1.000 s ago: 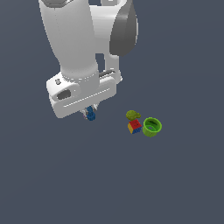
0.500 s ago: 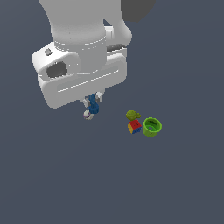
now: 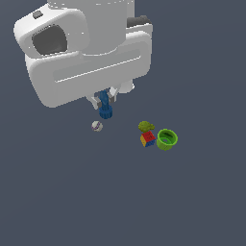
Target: Pick up a designated object from a clutter of objects.
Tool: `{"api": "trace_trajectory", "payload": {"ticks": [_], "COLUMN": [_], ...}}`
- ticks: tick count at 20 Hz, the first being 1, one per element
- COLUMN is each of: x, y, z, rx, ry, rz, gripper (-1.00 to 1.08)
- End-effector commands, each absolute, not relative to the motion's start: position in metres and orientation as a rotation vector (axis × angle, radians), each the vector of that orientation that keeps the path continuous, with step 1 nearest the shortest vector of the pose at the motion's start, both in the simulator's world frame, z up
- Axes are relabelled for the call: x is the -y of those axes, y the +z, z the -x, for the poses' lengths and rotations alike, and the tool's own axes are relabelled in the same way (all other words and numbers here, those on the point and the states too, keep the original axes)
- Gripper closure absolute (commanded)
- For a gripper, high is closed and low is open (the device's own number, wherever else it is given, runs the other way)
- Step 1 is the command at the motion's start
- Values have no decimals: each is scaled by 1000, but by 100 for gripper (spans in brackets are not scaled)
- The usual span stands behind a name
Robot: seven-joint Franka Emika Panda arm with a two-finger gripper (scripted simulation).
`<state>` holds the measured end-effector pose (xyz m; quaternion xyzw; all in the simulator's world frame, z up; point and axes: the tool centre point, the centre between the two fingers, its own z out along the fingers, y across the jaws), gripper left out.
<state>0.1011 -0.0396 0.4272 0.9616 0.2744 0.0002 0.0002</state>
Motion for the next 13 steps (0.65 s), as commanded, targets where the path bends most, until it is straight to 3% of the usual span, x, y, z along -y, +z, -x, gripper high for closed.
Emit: {"api": "trace_trajectory", "payload": {"ticks": [1,13], "x": [37,34], "y": [436,450], "z": [-105,-112], "rx": [-862,-862], "ry": [0,0], "rz": [-3021,-3021], "gripper": [108,108]}}
